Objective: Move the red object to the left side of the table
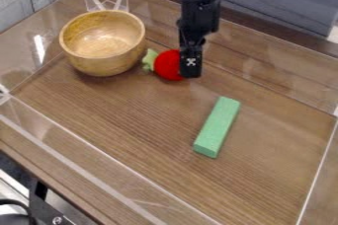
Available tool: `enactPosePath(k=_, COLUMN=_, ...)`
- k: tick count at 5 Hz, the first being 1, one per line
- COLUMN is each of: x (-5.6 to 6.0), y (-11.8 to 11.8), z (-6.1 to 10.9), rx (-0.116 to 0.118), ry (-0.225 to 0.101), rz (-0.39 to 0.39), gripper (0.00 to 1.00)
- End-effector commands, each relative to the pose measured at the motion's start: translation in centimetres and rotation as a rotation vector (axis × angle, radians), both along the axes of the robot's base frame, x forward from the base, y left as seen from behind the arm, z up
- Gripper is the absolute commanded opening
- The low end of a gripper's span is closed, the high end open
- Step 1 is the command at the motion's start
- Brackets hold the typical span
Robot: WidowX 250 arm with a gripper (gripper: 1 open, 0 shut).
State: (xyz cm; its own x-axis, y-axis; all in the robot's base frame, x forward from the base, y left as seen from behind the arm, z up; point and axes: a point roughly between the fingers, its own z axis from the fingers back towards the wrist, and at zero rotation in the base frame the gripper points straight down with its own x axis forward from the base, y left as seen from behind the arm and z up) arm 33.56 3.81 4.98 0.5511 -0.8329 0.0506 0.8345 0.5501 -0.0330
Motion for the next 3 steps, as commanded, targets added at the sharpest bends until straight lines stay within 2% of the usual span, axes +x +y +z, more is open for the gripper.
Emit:
enactPosePath(k=1, x=1.3, y=0.6, z=0.4, rx=0.01, ry=-0.048, rz=-0.02, gripper=1.0)
enactPosePath(k=3, x=1.5, y=2.0, z=-0.8, rx=0.01, ry=-0.037, rz=-0.072, gripper=1.0)
